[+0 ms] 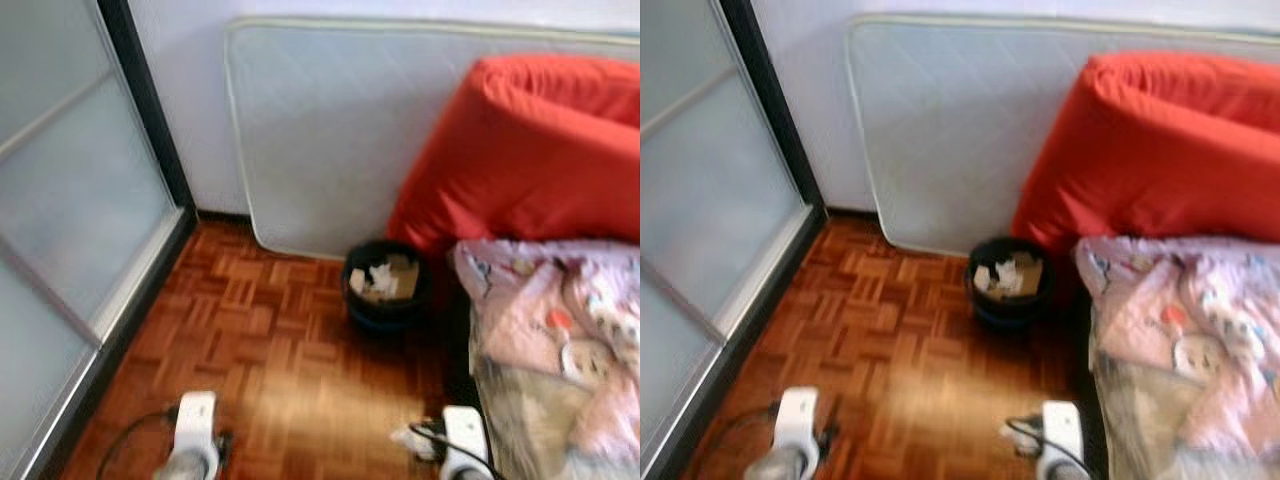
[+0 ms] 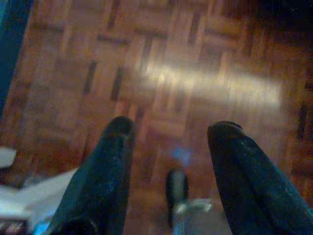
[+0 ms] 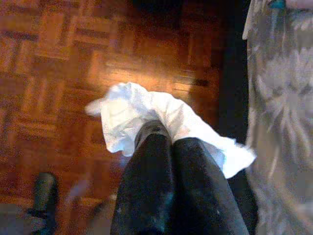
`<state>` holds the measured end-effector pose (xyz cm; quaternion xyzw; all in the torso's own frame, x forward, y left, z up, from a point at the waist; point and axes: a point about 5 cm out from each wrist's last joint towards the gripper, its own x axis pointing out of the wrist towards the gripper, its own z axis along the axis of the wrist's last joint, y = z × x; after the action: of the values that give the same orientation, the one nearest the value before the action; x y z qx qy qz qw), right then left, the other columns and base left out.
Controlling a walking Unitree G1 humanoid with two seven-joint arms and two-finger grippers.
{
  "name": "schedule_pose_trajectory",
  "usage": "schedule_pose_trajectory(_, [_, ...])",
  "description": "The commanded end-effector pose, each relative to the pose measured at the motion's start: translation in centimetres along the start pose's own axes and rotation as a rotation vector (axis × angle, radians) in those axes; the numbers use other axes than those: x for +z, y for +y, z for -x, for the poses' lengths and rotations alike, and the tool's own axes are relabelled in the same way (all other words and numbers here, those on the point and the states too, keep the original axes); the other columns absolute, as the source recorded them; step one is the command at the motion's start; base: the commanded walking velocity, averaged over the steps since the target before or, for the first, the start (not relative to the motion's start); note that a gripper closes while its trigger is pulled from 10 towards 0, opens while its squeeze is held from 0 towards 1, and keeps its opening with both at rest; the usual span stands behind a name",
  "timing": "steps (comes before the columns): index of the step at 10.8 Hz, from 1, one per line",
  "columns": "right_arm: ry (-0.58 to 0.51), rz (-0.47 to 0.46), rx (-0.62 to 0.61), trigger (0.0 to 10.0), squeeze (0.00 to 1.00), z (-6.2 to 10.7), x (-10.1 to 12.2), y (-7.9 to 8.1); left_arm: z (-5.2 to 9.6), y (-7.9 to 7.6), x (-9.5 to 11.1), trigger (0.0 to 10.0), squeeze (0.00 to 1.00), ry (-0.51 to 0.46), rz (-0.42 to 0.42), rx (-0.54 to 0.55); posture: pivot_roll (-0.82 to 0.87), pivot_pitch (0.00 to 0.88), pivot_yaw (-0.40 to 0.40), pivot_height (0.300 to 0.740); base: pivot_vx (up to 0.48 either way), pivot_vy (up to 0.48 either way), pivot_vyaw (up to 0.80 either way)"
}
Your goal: Clean up the room
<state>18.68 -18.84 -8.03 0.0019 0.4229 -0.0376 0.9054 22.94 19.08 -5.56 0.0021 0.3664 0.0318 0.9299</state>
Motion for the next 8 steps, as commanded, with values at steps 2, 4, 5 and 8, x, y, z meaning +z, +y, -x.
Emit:
schedule_pose_trajectory(2, [-0.002,-0.012,0.001,10.0,0.0,-0.01,0.03,0.1,0.36,0.13,-1.44,10.0,0.0,0.044,0.003,0.001,0.05,0.067,-0.029,0.74,0.324,0.0,0.8])
schedule_pose_trajectory(4, [0.005,-0.027,-0.011,10.0,0.0,0.01,-0.1,-0.06,0.35,0.15,-1.4,10.0,0.0,0.043,0.003,0.0,0.05,0.066,-0.027,0.74,0.328,0.0,0.0])
schedule_pose_trajectory(5, [0.006,-0.032,-0.009,10.0,0.0,0.02,-0.12,-0.04,0.34,0.14,-1.36,10.0,0.0,0.041,0.001,0.0,0.05,0.066,-0.027,0.74,0.33,0.0,0.0])
schedule_pose_trajectory(8, [0.009,-0.043,-0.009,10.0,0.0,0.05,-0.28,0.02,0.33,0.17,-1.31,10.0,0.0,0.041,-0.009,-0.004,0.05,0.062,-0.024,0.74,0.328,0.0,0.0])
